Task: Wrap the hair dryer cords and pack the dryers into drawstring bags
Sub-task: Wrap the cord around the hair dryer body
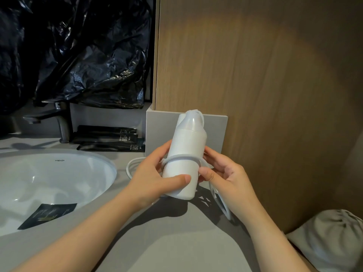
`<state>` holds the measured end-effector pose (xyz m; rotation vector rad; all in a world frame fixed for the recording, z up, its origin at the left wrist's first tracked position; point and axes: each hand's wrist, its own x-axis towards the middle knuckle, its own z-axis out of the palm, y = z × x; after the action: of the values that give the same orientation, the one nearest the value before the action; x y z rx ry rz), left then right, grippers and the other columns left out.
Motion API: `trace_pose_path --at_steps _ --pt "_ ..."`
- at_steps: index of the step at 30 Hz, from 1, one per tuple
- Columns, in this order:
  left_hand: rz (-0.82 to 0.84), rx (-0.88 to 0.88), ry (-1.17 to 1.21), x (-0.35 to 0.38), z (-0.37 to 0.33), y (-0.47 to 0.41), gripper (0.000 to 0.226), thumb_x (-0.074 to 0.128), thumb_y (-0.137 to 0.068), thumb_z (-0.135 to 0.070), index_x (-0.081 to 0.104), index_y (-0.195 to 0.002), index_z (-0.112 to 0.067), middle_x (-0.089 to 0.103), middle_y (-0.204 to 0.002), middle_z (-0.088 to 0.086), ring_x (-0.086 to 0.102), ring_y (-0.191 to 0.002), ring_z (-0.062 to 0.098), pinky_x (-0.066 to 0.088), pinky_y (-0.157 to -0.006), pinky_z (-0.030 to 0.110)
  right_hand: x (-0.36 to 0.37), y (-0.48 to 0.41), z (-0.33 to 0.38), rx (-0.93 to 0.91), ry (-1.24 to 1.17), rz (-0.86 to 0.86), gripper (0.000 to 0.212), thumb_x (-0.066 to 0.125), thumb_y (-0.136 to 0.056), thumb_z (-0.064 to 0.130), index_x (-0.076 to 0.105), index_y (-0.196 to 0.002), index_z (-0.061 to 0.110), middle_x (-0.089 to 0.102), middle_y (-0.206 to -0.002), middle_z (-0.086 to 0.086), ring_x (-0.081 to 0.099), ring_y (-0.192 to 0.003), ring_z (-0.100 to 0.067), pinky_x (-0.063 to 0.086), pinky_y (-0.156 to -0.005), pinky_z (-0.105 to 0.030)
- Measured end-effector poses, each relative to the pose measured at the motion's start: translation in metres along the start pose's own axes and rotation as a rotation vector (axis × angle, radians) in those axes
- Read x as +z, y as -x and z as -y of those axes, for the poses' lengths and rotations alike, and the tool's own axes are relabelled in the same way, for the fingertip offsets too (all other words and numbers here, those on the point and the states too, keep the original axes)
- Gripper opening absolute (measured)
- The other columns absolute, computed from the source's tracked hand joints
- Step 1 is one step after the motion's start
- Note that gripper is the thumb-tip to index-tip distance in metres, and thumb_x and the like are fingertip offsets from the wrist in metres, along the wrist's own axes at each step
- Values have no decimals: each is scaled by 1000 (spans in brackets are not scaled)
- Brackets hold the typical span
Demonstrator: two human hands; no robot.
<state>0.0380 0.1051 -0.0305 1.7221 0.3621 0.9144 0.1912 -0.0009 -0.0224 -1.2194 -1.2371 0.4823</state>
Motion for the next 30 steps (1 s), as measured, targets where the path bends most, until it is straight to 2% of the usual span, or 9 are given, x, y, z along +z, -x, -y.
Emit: trace_pose_path --at_steps 2,6,11,13,15,19,23,25,30 --pt "11 -21 43 0 -2 1 76 78 -61 -19 52 -132 -26 69 -106 -7 69 -93 9 56 -67 21 -1 0 0 16 -22 20 53 65 -77 33 53 -129 37 67 -119 18 65 -106 -1 55 -77 -16" --pt "53 -25 126 -4 -2 -3 59 76 -59 -34 62 -117 -33 69 -109 5 68 -99 25 57 -77 36 -4 -1 5 42 -78 9 40 61 -76 30 63 -116 29 74 -101 15 69 -92 -2 52 -68 -11" --pt "132 -4 19 -4 -12 -1 40 66 -63 -41 65 -102 -48 67 -114 -1 65 -103 14 55 -79 25 -3 -1 2 66 -64 -79 28 64 -79 25 71 -105 24 75 -95 12 71 -88 -10 54 -66 -15" --pt "58 -33 -137 -3 -13 0 46 64 -56 -57 59 -102 -57 49 -126 -12 53 -111 -5 48 -78 10 -2 -1 1 74 -85 -99 26 64 -81 20 71 -106 22 76 -94 11 72 -88 -11 55 -66 -15" --pt "17 -61 -235 -2 -16 0 49 65 -54 -67 57 -101 -59 41 -121 -16 48 -105 -15 44 -69 1 -3 -1 1 67 -104 -105 27 65 -82 16 71 -108 19 76 -94 11 72 -88 -10 55 -66 -15" --pt "14 1 -82 2 -17 3 39 73 -70 -47 61 -106 -52 66 -107 -9 66 -99 8 56 -73 20 -1 -2 1 56 -112 -106 30 66 -76 21 71 -106 22 76 -94 12 71 -89 -10 54 -65 -15" --pt "-19 86 -22 7 -12 6 53 70 -78 -26 53 -127 -34 69 -110 -11 68 -100 8 55 -76 20 -2 -2 0 53 -118 -116 31 68 -78 16 70 -108 22 75 -99 12 70 -94 -7 55 -68 -16" --pt "-7 92 -48 6 -12 6 51 69 -85 -23 48 -129 -37 68 -110 -16 66 -99 4 53 -75 16 -3 -2 0 38 -101 -110 33 68 -76 17 70 -109 22 75 -101 12 70 -96 -6 55 -71 -16" --pt "-1 40 -60 4 -12 6 50 66 -82 -48 46 -127 -40 66 -101 -21 64 -92 -3 50 -67 12 0 1 -2 33 -55 -59 32 68 -77 19 70 -108 28 74 -104 12 69 -101 -10 57 -81 -24"
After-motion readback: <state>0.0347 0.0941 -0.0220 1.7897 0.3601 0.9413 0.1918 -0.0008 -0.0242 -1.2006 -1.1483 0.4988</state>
